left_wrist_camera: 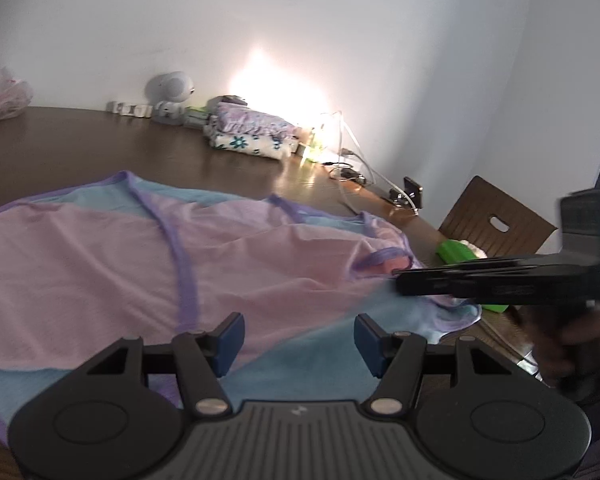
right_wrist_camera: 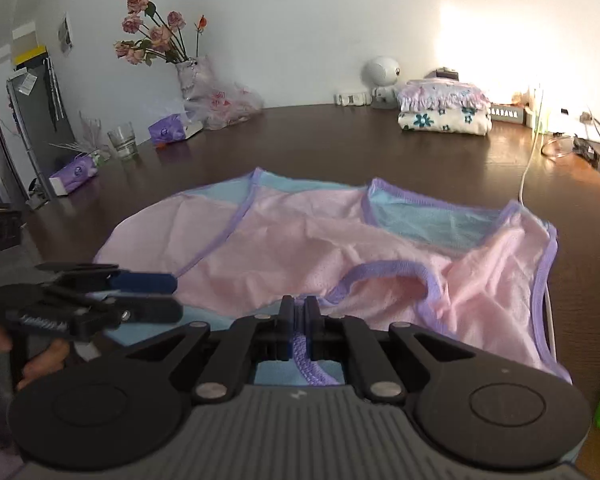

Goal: Fold clothes

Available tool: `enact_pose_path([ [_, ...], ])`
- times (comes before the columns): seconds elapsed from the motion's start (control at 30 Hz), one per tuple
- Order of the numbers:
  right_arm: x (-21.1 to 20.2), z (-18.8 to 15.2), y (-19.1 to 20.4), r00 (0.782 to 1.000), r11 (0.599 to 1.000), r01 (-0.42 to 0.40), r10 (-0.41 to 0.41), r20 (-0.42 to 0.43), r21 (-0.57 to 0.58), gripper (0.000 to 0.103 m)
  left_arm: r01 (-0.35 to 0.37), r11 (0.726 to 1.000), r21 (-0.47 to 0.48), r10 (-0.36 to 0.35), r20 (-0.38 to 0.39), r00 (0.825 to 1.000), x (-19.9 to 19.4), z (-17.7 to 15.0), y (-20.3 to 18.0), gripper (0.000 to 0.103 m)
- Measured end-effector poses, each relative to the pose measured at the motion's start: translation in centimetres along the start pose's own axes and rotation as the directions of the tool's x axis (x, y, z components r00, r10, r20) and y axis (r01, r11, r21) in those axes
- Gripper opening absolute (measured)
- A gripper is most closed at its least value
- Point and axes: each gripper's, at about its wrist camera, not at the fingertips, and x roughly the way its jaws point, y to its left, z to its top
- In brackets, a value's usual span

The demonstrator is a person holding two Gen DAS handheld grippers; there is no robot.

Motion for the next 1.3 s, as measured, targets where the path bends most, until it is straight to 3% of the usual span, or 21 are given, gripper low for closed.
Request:
enact_pose_path([
  [0.13,0.8,-0.9,0.2,0.997,0.999,0.031,-0.033,-0.075,-0.019,0.008,-0.017,1.0,0.005,0.017,-0.005,1.0,-0.3,-0.4,0.7,0.06],
  [0.27,-1.0,-1.5,0.1,0.999,0.999,-0.007,0.005,-0.046,-0.036,0.032,-0.01,0.999,0.041,0.012,-0.033,0.999,-2.0,-0.8,0.8,0.061],
  [0.3,-0.9,-1.7,0.0,0.998,0.999,-0.017,0.015,-0.054,-0.034,0.032,-0.009,0.999,0.054,0.011,-0.038,0.999,-2.8,-1.1,1.0,0.061],
  [0.33,-0.9,-1.9,-0.1,0.998,0.999,-0.027,0.025,-0.062,-0.032,0.032,-0.006,0.998,0.065,0.008,-0.039,0.999,-3.5,-1.4,1.3,0.061],
  [0.4,-0.8,-2.3,-0.4,0.996,0.999,-0.047,0.045,-0.077,-0.027,0.016,-0.007,0.997,0.083,0.01,-0.039,0.999,-4.5,-1.9,1.7,0.058],
  [0.47,-0.8,-2.5,-0.1,0.996,0.998,-0.03,0.026,-0.08,-0.047,0.009,-0.021,0.995,0.1,0.024,-0.037,0.999,-5.0,-2.1,2.0,0.046],
  [0.5,-0.9,-2.6,0.1,0.997,0.998,-0.021,0.017,-0.081,-0.058,0.002,-0.033,0.994,0.108,0.037,-0.034,0.999,-5.2,-2.2,2.1,0.03],
  [0.53,-1.3,-2.7,0.3,0.996,0.997,-0.024,0.017,-0.089,-0.076,0.002,-0.045,0.992,0.117,0.049,-0.03,0.998,-5.4,-2.2,2.2,0.025],
  [0.67,-3.0,-3.4,0.7,0.993,0.992,-0.063,0.051,-0.109,-0.112,0.002,-0.082,0.989,0.122,0.086,-0.023,0.996,-6.0,-2.1,3.2,0.026],
  [0.8,-3.2,-2.9,0.5,0.995,0.994,-0.057,0.049,-0.087,-0.088,0.011,-0.06,0.993,0.105,0.064,-0.033,0.997,-6.5,-2.0,3.8,0.047],
  [0.9,-2.2,-3.2,0.5,0.991,0.993,-0.075,0.065,-0.117,-0.086,0.011,-0.025,0.993,0.118,0.029,-0.032,0.999,-6.8,-2.1,3.7,0.048],
  [1.0,-2.3,-3.3,0.7,0.988,0.992,-0.078,0.063,-0.139,-0.103,0.008,-0.052,0.98,0.191,0.064,-0.058,0.996,-6.4,-2.5,3.4,0.002],
  [1.07,-2.9,-3.3,0.6,0.989,0.991,-0.074,0.058,-0.138,-0.113,0.012,-0.059,0.98,0.19,0.072,-0.06,0.996,-6.6,-2.0,3.4,0.007],
  [1.1,-3.4,-3.1,0.4,0.992,0.992,-0.059,0.047,-0.113,-0.108,0.027,-0.062,0.981,0.185,0.074,-0.06,0.995,-6.7,-1.7,3.5,0.008],
  [1.17,-4.1,-2.4,-0.3,0.999,0.997,-0.03,0.028,-0.038,-0.072,0.049,-0.021,0.987,0.162,0.028,-0.044,0.999,-6.5,0.4,3.1,0.021],
  [1.23,-3.7,-1.5,-1.4,1.0,1.0,0.013,-0.013,0.025,0.01,0.048,-0.004,0.986,0.167,0.008,-0.025,1.0,-5.0,3.9,1.9,0.049],
  [1.3,-2.4,-0.5,-2.2,0.998,0.994,0.041,-0.046,0.05,0.102,0.043,0.012,0.978,0.21,-0.004,-0.037,0.999,-2.4,8.1,0.1,0.05],
])
